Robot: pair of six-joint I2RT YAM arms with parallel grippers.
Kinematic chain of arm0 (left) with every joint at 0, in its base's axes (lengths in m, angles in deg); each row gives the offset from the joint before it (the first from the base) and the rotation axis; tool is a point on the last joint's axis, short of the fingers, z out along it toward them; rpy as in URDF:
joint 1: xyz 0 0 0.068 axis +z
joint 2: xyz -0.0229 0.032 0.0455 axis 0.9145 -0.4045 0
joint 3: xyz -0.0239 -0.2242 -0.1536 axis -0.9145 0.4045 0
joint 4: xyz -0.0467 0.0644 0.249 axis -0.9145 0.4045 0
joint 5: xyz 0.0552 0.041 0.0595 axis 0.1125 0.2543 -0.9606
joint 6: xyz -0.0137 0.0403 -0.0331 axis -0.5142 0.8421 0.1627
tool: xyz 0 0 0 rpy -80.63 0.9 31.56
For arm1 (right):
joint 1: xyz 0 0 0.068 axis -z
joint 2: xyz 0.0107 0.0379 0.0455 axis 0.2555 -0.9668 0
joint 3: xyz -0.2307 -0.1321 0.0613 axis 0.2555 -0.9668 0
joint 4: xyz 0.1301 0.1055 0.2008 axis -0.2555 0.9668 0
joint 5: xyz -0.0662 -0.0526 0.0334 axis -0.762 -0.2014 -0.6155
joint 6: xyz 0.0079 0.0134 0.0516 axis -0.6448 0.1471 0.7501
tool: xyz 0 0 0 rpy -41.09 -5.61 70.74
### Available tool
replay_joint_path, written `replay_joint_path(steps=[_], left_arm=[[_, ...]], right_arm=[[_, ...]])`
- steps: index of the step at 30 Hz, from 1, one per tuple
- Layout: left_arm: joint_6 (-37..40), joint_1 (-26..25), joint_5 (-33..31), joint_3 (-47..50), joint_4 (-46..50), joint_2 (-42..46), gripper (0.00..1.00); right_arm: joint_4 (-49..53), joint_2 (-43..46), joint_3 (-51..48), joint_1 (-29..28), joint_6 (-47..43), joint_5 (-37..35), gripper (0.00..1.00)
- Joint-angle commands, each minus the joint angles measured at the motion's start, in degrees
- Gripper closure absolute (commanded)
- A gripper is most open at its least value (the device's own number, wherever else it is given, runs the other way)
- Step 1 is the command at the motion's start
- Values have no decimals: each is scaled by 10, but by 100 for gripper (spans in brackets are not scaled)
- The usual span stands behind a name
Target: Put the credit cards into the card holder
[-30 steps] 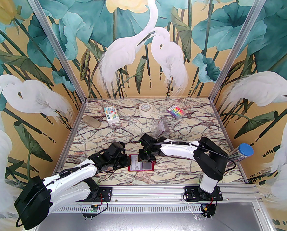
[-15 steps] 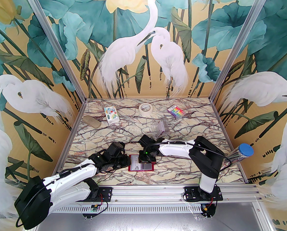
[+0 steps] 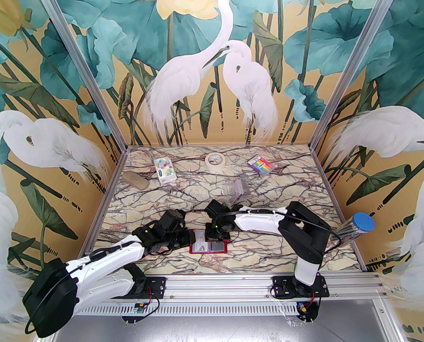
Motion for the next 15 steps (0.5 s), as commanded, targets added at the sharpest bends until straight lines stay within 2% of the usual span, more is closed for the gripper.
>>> replay_joint_path(steps=[1, 15], left_arm=[[-4, -1, 20, 7, -26, -9, 71], [-7, -1, 42, 11, -60, -50, 65]], right_arm=[[6, -14, -15, 0, -9, -14, 90], [3, -10, -19, -1, -7, -14, 91]])
